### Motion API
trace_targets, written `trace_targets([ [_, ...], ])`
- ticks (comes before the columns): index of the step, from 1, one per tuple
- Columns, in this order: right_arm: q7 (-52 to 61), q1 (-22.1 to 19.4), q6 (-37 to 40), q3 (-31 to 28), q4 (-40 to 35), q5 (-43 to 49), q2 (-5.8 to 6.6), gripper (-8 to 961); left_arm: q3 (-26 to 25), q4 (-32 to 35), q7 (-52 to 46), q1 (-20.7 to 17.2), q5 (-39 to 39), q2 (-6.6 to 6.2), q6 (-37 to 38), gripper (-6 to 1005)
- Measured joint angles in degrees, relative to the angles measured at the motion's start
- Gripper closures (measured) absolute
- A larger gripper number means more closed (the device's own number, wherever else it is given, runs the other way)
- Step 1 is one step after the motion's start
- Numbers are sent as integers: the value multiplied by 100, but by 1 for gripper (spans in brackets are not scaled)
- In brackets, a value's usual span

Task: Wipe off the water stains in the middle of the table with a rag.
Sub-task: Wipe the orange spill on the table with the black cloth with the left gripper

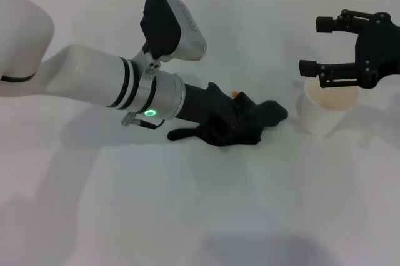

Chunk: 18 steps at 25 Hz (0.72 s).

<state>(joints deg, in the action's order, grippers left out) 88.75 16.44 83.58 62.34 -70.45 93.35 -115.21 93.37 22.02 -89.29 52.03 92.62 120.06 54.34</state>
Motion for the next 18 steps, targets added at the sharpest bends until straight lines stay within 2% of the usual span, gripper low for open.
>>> trace_targets([
  [9,-5,0,-7,7,13,-57,-2,84,17,17,36,8,13,-2,194,931],
  [14,-7,0,-10,6,32,-57,-2,83,-37,52,36,-11,11,-48,-128,931],
  [18,-7,0,-14,6,45,-57,-2,83,-341,64,53,-20,128,-88,-550,931],
])
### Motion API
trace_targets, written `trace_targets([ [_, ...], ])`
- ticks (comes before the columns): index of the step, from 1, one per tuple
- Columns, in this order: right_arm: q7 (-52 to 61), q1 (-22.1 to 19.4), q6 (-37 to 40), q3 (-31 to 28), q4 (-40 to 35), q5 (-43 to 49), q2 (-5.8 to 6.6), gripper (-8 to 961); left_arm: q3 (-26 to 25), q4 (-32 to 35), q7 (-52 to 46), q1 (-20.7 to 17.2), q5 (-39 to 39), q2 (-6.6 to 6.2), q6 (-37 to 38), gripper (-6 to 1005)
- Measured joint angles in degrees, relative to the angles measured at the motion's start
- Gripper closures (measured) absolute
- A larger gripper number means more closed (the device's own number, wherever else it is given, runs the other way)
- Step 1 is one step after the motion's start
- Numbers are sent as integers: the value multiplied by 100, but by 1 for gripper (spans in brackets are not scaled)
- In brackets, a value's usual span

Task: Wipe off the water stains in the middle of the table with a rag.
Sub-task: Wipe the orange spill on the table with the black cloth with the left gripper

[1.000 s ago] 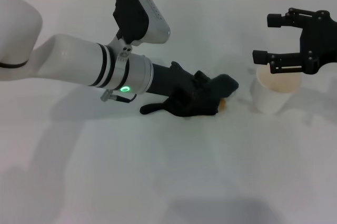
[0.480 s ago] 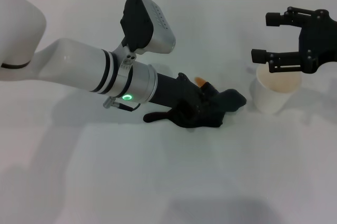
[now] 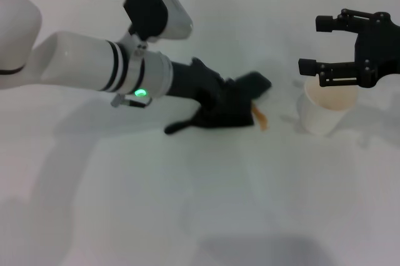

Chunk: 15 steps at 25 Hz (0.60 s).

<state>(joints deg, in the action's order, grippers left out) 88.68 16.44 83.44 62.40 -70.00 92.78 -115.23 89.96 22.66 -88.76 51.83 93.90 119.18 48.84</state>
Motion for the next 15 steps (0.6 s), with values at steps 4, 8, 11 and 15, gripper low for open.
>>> trace_targets([
  [4,0,-18,-16,0,14,0,0,83,-386,18,67,21,299,-16,-142,931],
  [8,0,-29,-18,-10,15,0,0,84,-520,108,90,20,450,-17,-290,931],
  [11,0,-42,-13,-29,11,0,0,84,-519,143,131,16,467,-10,-412,931],
  [15,0,-52,0,-35,-11,2,0,84,-500,143,265,21,467,29,-633,931],
])
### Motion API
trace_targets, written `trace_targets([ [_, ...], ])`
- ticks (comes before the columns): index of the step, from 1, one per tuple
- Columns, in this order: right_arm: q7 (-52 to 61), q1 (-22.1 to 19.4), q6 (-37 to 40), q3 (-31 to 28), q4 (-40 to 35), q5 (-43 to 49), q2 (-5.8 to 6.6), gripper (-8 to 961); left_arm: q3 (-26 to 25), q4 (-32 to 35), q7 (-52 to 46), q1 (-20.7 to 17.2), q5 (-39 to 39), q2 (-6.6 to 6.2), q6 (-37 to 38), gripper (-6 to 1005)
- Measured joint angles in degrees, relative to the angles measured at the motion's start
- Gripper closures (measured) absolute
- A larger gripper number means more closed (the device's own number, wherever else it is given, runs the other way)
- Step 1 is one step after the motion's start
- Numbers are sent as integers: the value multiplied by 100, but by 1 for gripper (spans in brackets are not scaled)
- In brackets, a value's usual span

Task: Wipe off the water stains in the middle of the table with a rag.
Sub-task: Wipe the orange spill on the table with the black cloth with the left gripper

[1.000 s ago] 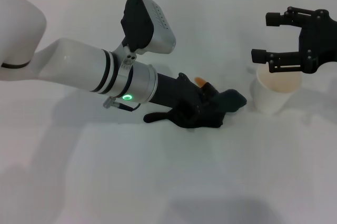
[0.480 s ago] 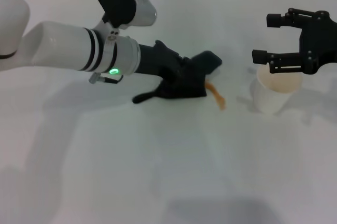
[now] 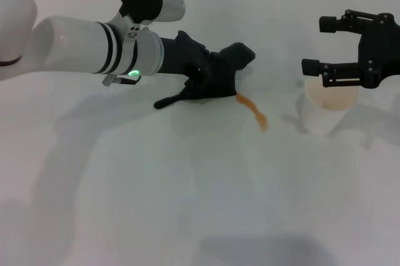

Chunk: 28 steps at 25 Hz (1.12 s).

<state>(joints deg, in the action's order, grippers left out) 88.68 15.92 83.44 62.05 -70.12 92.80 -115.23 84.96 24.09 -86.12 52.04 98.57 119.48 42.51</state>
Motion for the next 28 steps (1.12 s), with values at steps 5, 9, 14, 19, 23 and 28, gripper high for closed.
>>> trace_targets([
  [5,0,-2,-2,14,-13,2,0,83,7,-4,48,10,-58,28,-108,931],
  [9,8,-2,6,19,-26,2,0,83,58,-7,49,32,-72,51,-92,931],
  [14,17,-1,11,33,-33,2,0,83,785,-2,47,57,-483,87,-64,931],
  [19,20,-1,8,36,-33,1,0,83,1540,1,55,78,-1045,69,-123,931],
  [23,20,-4,11,36,-22,0,0,83,1582,1,55,78,-1054,78,-112,930],
  [28,19,-10,15,38,-6,-1,0,83,1598,1,62,79,-1063,84,8,930],
])
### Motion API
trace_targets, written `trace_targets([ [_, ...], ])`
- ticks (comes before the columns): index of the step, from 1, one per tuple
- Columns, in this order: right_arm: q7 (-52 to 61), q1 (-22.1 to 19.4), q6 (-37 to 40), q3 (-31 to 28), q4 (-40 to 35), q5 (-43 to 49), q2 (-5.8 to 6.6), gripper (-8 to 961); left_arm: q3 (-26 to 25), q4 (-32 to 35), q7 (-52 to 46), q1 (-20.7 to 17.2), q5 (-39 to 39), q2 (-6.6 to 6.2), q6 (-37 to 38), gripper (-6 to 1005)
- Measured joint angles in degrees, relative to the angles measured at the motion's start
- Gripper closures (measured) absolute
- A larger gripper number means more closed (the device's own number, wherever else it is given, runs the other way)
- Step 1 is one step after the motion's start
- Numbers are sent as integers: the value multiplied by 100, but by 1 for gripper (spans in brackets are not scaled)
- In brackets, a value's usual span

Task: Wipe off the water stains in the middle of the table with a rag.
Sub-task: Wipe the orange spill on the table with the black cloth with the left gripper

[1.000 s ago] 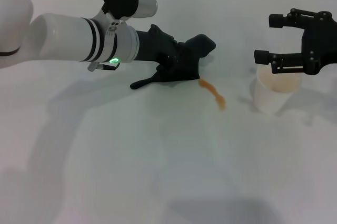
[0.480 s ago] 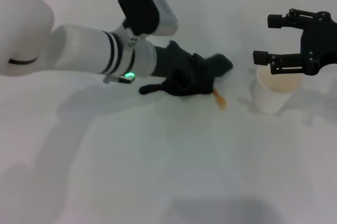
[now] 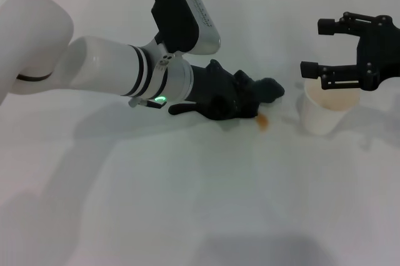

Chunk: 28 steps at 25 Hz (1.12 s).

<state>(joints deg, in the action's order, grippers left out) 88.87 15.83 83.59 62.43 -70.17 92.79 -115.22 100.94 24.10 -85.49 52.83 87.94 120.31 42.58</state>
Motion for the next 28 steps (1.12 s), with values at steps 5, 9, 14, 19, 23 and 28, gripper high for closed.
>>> trace_targets([
  [5,-9,-1,0,6,-1,-4,0,83,15,0,42,24,-4,9,200,930],
  [9,-11,-1,0,6,-1,-7,0,83,19,6,97,35,-34,0,430,930],
  [14,-16,-1,0,6,-11,-7,0,84,22,7,159,45,-34,-12,642,930],
  [19,-18,-1,0,6,-19,-8,0,84,22,7,186,31,-35,-8,834,930],
  [23,-19,-1,0,14,-19,-16,0,84,22,7,188,12,-41,-10,1027,930],
  [28,-19,-1,-32,55,-19,-16,0,84,22,6,189,-7,-41,-17,1207,930],
])
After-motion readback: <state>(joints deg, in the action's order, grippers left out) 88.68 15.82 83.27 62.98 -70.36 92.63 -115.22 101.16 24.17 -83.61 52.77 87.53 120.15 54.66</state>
